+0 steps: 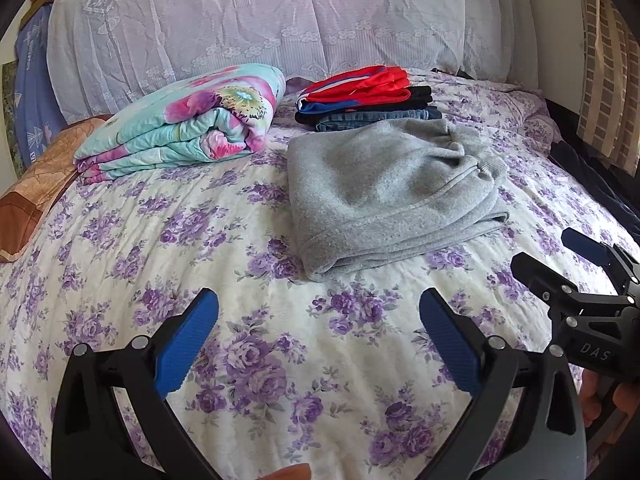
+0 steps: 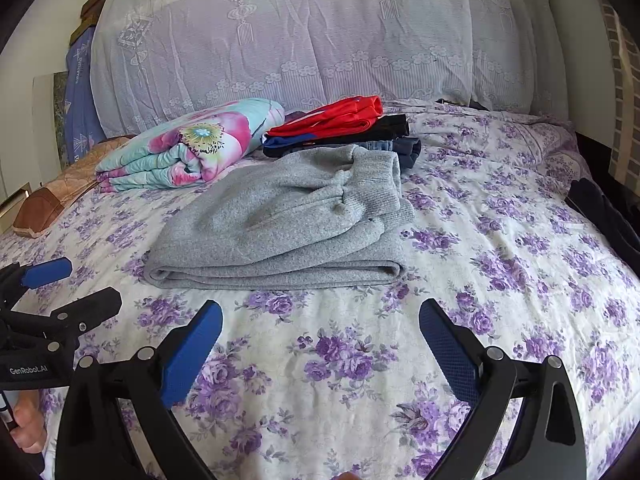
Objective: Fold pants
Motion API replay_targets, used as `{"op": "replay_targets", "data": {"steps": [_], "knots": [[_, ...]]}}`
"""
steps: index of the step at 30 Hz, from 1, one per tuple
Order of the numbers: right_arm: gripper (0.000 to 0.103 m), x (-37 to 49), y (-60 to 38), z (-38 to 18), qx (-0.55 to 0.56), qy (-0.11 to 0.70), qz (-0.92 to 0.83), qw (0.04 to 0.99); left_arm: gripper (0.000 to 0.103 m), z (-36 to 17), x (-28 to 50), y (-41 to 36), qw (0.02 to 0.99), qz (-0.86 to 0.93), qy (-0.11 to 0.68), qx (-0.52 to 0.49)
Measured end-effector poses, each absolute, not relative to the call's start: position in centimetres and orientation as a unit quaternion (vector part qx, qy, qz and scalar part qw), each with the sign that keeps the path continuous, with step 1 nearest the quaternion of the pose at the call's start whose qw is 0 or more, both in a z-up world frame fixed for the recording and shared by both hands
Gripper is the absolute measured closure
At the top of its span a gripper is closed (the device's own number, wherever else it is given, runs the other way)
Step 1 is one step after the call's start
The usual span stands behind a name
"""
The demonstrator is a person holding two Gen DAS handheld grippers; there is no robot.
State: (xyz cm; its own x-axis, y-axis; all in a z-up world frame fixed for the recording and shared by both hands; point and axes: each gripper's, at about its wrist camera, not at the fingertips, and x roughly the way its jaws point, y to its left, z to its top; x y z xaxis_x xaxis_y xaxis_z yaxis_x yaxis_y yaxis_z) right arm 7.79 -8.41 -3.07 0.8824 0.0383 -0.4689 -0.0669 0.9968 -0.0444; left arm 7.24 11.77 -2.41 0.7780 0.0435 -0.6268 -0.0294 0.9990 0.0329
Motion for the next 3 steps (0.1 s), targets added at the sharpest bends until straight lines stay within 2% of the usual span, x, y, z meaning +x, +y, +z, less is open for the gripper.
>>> {"op": "replay_targets", "data": {"steps": [3], "knots": [[0.004,7.79,-8.4,-3.07,-0.03,0.241,0.027,0.97,0.005,-2.4,7.25,11.73,0.943,0.019,0.332,0.012]]}}
